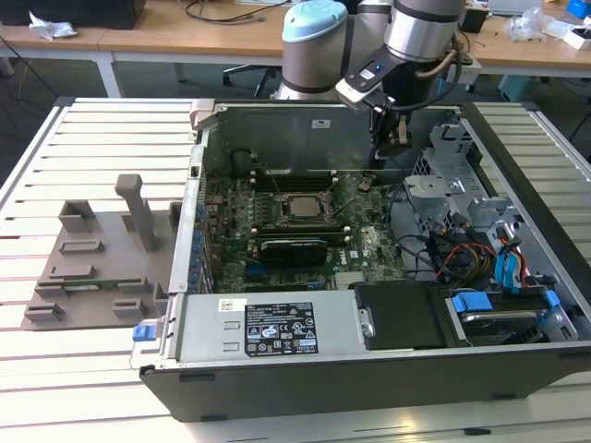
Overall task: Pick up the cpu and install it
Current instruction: 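Close the cpu cover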
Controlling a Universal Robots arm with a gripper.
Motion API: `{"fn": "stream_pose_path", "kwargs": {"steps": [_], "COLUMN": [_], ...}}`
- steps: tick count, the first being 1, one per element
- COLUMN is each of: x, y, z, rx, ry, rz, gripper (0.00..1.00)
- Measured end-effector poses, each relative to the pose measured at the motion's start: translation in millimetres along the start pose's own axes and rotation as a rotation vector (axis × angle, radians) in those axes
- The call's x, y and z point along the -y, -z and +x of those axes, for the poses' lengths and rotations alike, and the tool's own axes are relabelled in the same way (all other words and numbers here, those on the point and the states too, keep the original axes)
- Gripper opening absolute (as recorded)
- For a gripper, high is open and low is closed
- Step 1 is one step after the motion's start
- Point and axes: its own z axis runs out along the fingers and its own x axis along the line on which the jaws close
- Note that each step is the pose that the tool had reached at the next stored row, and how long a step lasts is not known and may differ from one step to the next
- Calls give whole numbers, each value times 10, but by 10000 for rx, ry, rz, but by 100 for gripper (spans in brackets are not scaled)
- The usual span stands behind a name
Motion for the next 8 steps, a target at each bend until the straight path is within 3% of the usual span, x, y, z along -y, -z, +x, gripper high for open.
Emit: {"fn": "stream_pose_path", "kwargs": {"steps": [8], "x": [-27], "y": [-106], "z": [3], "rx": [0], "ry": [0], "rz": [0], "gripper": [11]}}
